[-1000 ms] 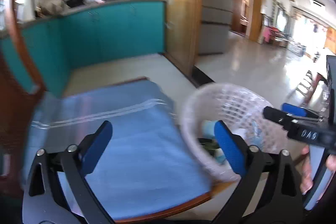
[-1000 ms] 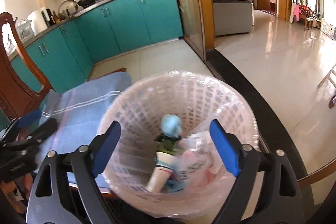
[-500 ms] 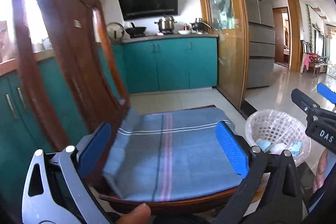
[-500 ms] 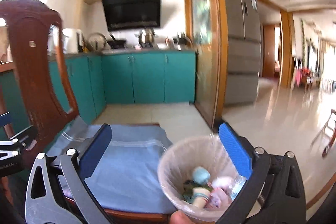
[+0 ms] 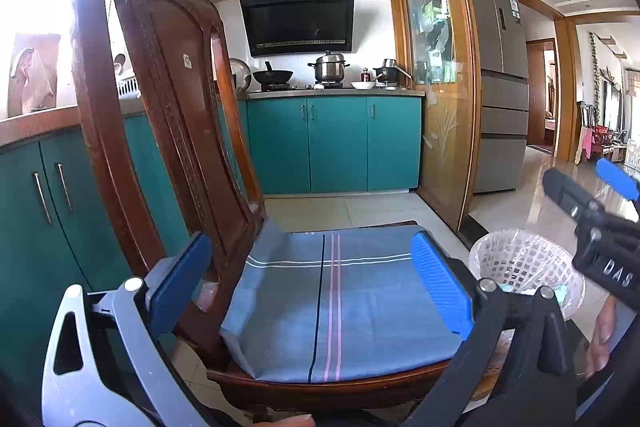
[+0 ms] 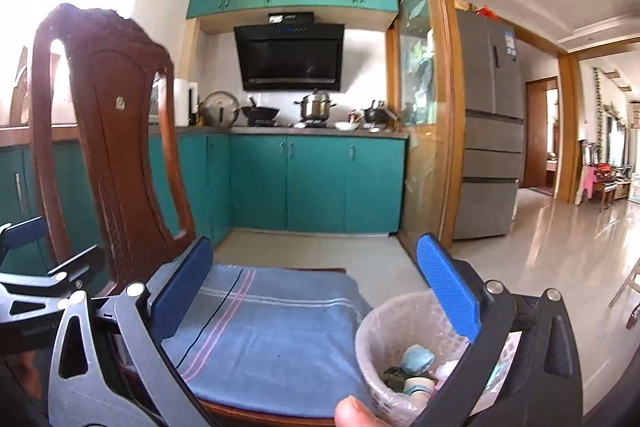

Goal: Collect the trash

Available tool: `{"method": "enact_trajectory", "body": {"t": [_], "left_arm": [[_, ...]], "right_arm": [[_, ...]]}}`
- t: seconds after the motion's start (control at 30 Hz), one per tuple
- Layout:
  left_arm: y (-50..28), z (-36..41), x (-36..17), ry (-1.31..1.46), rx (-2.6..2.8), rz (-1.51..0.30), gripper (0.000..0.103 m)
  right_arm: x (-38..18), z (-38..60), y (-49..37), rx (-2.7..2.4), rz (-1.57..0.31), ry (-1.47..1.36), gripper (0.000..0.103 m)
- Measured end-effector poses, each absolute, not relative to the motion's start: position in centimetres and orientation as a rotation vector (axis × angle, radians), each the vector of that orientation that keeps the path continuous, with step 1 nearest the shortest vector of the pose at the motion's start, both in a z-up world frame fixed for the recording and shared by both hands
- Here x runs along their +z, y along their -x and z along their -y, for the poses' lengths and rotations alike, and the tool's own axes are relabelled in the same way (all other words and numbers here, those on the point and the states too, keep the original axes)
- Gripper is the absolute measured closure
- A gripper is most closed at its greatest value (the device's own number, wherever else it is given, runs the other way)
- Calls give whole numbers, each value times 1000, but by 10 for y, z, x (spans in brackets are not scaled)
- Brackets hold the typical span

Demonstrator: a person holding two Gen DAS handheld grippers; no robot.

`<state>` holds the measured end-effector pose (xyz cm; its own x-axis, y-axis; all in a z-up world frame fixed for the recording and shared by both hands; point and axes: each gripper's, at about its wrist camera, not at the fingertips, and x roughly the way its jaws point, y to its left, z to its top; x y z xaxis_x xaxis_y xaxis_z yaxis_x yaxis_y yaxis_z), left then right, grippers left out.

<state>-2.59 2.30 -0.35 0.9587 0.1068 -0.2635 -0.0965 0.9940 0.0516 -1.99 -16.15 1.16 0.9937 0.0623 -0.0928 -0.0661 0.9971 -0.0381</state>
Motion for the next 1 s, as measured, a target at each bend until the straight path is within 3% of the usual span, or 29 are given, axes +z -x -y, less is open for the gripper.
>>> {"method": "enact_trajectory", "body": {"t": [1.0], "left_arm": [[35,-9,-2,-62,44,-268,3]], "right_arm": [[7,174,40,-8,-66,46,3]]}}
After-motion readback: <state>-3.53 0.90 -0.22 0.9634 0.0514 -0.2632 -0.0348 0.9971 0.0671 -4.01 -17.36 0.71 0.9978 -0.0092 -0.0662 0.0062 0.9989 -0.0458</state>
